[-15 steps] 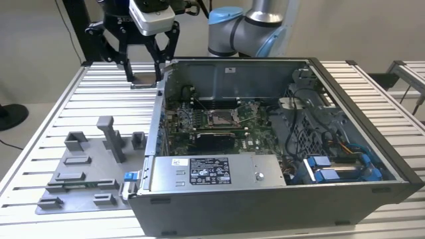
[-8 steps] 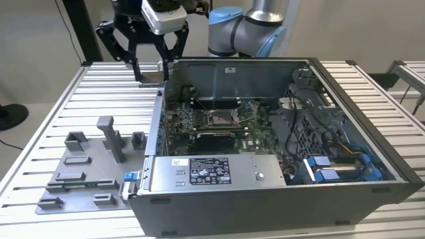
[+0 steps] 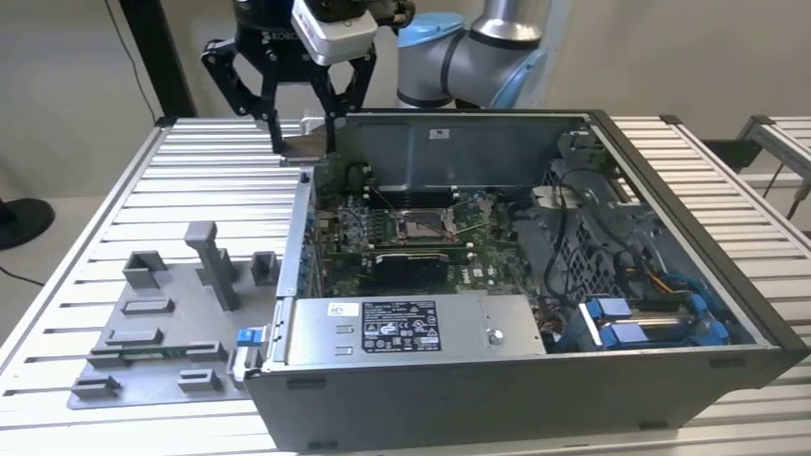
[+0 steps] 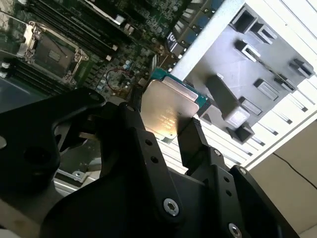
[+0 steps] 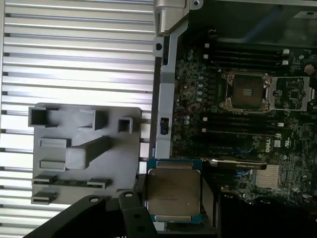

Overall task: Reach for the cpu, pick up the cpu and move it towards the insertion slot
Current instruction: 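Pick up the cpu and move it towards the insertion slot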

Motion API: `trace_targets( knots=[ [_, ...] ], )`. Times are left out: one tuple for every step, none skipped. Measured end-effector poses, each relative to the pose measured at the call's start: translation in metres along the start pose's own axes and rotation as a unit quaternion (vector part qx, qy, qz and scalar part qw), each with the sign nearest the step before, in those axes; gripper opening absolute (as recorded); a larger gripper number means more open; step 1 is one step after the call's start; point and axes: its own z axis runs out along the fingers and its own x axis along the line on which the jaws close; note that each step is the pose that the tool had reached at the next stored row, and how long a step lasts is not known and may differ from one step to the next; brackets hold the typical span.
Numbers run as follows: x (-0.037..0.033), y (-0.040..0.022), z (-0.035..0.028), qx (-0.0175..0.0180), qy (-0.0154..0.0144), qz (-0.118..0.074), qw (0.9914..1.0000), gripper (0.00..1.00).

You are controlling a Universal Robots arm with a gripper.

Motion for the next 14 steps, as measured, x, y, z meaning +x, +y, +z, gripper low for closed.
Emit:
trace_targets(
  knots=[
    [-0.0023, 0.0002, 0.0000, 0.0000, 0.0000, 0.000, 1.00000, 0.00],
    [-0.0046, 0.0005, 0.0000, 0.0000, 0.0000, 0.000, 1.00000, 0.00],
    [-0.0077, 0.0009, 0.0001, 0.0000, 0.0000, 0.000, 1.00000, 0.00],
    [-0.0109, 0.0014, 0.0001, 0.0000, 0.0000, 0.000, 1.00000, 0.00],
    [-0.0145, 0.0019, 0.0002, 0.0000, 0.0000, 0.000, 1.00000, 0.00],
    [-0.0178, 0.0023, 0.0002, 0.0000, 0.0000, 0.000, 1.00000, 0.00],
    [-0.0208, 0.0026, 0.0003, 0.0000, 0.0000, 0.000, 1.00000, 0.00],
    [-0.0244, 0.0029, 0.0003, 0.0000, 0.0000, 0.000, 1.00000, 0.00],
    [-0.0274, 0.0032, 0.0003, 0.0000, 0.0000, 0.000, 1.00000, 0.00],
    [-0.0305, 0.0035, 0.0003, 0.0000, 0.0000, 0.000, 1.00000, 0.00],
    [-0.0335, 0.0039, 0.0004, 0.0000, 0.0000, 0.000, 1.00000, 0.00],
    [-0.0369, 0.0043, 0.0004, 0.0000, 0.0000, 0.000, 1.00000, 0.00],
    [-0.0405, 0.0046, 0.0004, 0.0000, 0.0000, 0.000, 1.00000, 0.00],
    [-0.0434, 0.0049, 0.0004, 0.0000, 0.0000, 0.000, 1.00000, 0.00]
  ],
)
